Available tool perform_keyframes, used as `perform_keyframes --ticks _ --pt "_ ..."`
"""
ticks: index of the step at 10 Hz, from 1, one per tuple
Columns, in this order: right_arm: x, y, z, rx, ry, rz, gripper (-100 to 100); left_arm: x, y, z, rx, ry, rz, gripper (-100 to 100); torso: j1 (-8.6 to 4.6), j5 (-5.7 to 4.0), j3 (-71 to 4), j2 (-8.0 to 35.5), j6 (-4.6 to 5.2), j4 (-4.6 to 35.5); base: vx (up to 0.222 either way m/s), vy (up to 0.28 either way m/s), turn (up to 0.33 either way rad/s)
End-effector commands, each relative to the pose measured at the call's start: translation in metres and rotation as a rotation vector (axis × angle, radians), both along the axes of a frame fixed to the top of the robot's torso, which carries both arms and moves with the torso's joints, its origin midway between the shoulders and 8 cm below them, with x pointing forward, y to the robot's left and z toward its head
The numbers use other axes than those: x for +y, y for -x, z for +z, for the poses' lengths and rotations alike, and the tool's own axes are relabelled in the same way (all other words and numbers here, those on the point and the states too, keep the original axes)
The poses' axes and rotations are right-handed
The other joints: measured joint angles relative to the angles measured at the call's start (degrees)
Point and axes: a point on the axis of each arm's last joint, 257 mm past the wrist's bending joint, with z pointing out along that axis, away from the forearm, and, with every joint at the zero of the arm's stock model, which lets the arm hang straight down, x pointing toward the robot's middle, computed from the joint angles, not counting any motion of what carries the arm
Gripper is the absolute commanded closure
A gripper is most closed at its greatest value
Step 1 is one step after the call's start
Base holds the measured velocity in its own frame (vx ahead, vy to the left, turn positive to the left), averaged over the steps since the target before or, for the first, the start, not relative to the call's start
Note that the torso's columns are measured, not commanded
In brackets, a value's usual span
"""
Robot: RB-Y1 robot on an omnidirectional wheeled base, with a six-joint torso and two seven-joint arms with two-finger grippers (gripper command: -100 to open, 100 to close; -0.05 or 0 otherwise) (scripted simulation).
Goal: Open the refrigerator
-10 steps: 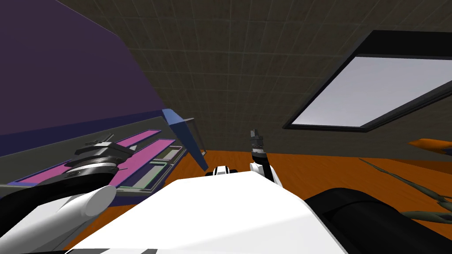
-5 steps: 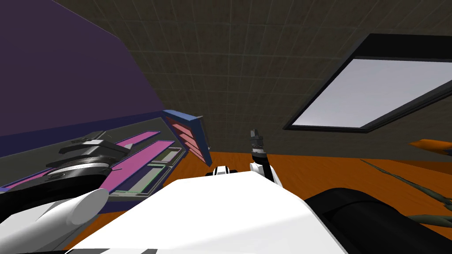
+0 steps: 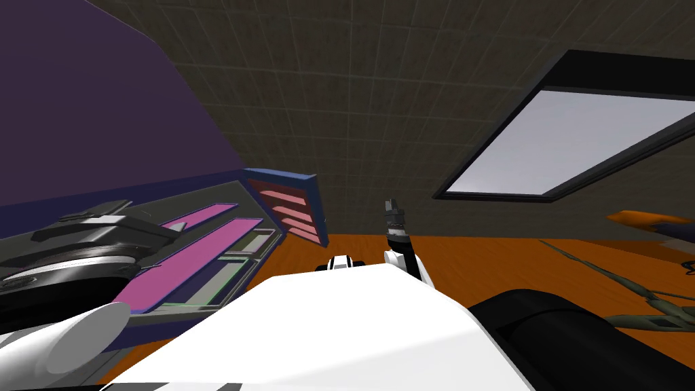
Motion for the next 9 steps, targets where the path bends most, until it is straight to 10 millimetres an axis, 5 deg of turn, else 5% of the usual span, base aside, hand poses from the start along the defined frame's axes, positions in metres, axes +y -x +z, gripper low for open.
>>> perform_keyframes --ticks 1,6,7,9 --pt "0.000 0.000 0.000 0.000 0.000 0.000 0 0.012 0.013 0.014 0.002 0.004 0.019 -100 0.05 0.02 -0.1 -0.1 -0.01 0.0 0.007 -0.024 -0.077" --pt "0.000 0.000 0.000 0.000 0.000 0.000 0 0.023 0.026 0.033 0.000 0.002 0.037 -100 0.04 0.01 0.0 -0.1 -0.01 0.0 0.010 -0.020 -0.056" --pt "0.000 0.000 0.000 0.000 0.000 0.000 0 0.024 0.027 0.034 -0.001 0.004 0.038 0 0.08 0.03 0.0 0.0 -0.01 0.0 0.000 0.000 0.000" --pt "0.000 0.000 0.000 0.000 0.000 0.000 0 0.024 0.027 0.034 -0.001 0.004 0.037 0 0.07 0.02 0.0 0.0 0.00 0.0 0.000 0.000 0.000"
